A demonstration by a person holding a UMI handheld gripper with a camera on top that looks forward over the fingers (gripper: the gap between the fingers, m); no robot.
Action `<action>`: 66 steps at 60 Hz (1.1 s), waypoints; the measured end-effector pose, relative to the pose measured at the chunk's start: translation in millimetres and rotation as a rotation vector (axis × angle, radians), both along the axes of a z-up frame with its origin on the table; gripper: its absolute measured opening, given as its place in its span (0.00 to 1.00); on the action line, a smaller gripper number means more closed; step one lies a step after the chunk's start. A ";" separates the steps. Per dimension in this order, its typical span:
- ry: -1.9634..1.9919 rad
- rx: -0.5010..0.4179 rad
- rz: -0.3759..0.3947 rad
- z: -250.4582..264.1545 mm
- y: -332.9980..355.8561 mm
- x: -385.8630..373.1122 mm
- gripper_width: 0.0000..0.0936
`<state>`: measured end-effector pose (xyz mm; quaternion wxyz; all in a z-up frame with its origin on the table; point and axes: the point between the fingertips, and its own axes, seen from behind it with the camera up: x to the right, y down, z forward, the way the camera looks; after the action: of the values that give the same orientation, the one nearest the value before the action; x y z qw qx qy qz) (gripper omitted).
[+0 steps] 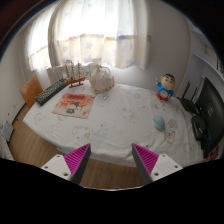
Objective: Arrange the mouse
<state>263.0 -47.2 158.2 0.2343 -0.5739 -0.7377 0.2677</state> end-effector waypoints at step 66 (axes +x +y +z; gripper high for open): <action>0.239 -0.008 -0.321 -86.3 224.4 -126.7 0.91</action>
<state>136.4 177.2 71.9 0.3577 -0.6493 -0.6024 0.2960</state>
